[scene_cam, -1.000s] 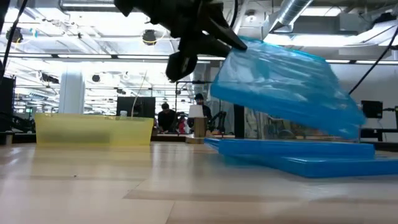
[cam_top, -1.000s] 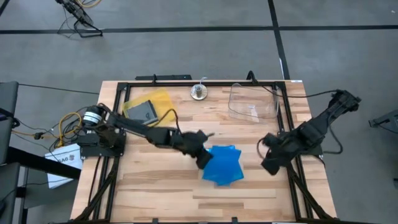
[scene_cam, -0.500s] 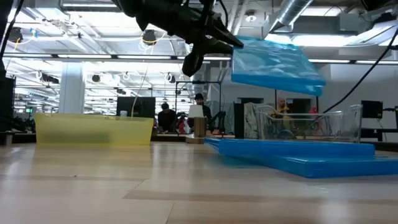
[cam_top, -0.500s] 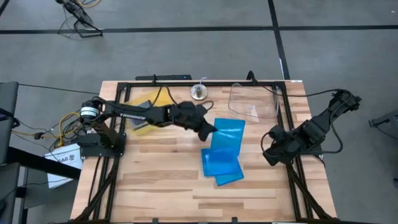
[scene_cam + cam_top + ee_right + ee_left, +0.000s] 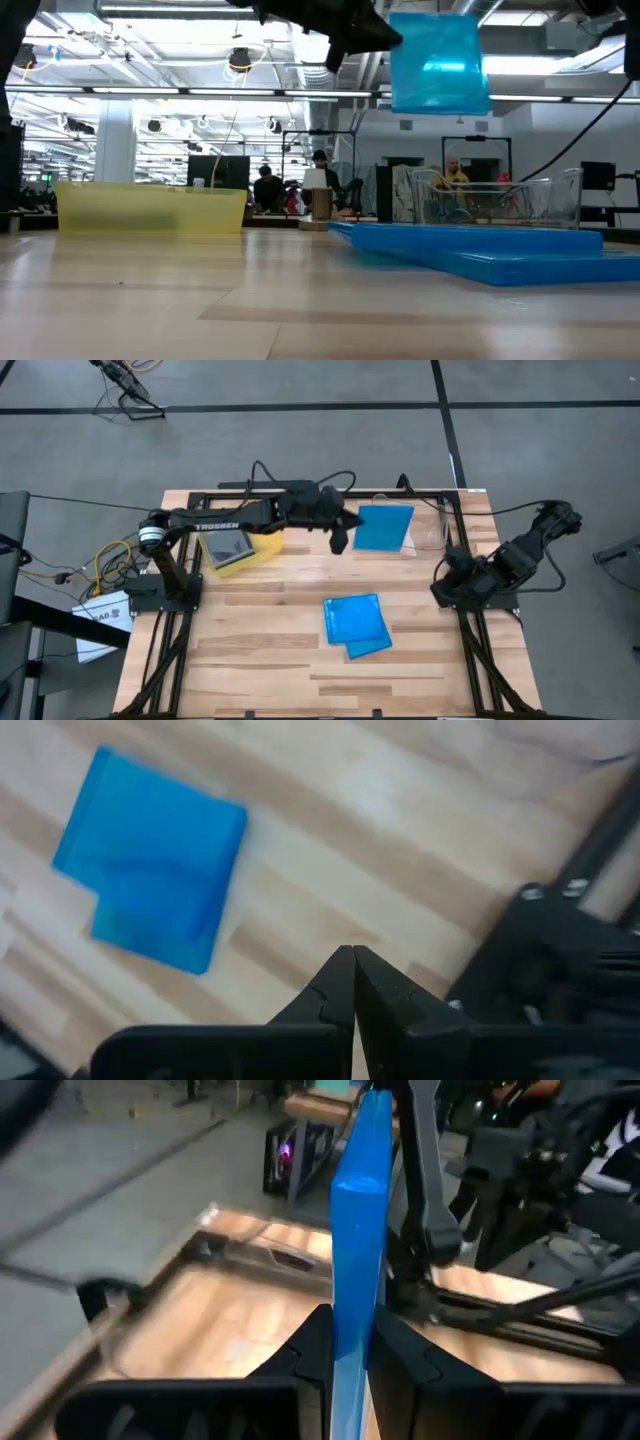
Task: Pick & place jewel cases by type
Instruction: Put the blue CD case into the transparent bin
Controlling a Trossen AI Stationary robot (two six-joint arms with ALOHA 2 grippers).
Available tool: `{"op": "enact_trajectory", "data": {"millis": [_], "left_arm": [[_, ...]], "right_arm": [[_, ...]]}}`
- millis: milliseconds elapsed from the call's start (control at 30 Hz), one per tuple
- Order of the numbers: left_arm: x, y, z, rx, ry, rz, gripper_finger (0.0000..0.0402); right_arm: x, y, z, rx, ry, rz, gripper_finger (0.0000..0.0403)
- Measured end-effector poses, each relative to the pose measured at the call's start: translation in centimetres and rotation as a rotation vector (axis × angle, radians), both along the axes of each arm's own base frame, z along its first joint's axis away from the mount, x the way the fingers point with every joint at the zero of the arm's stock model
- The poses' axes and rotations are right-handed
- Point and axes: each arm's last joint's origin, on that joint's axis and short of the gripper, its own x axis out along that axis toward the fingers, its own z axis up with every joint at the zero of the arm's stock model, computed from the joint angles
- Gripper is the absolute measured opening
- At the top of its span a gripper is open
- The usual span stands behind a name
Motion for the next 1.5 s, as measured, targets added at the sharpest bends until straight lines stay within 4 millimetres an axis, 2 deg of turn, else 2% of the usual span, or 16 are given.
{"op": "enact_trajectory", "data": {"millis": [100,200,433,633,867,1100,1200,1400,1500], "left_arm": [[0.7,1.3,0.8,0.090,-0.062,-0.015,0.0029],[2.0,2.6,0.3,0.140,-0.120,-0.079,0.0029],[6.5,4.2,-2.9,0.226,-0.169,-0.250,0.0029],[9.1,5.1,-5.3,0.334,-0.155,-0.268,0.0029],[10.1,5.7,-7.8,0.444,-0.111,-0.243,0.0029],[10.1,5.6,-8.2,0.509,-0.071,-0.232,0.0029],[10.3,5.2,-8.8,0.493,-0.029,-0.234,0.0029],[11.7,4.4,-12.2,0.463,-0.007,-0.202,0.0029],[11.9,4.2,-12.3,0.464,-0.019,-0.196,0.0029]], "right_arm": [[-0.6,-0.5,0.2,0.006,-0.011,-0.053,0.0000],[-0.9,-0.8,0.4,0.011,-0.057,-0.056,0.0000],[-1.0,-0.9,0.4,0.001,-0.048,-0.057,0.0000],[-0.9,-0.9,0.4,0.003,-0.047,-0.077,0.0000],[-0.8,-0.9,0.4,-0.007,-0.058,-0.089,0.0000],[-0.8,-0.9,0.4,-0.006,-0.070,-0.115,0.0000],[-0.8,-0.9,0.4,-0.005,-0.071,-0.119,0.0000],[-0.8,-1.0,0.4,-0.015,-0.089,-0.140,0.0000],[-0.8,-1.0,0.4,-0.012,-0.091,-0.150,0.0000]]}}
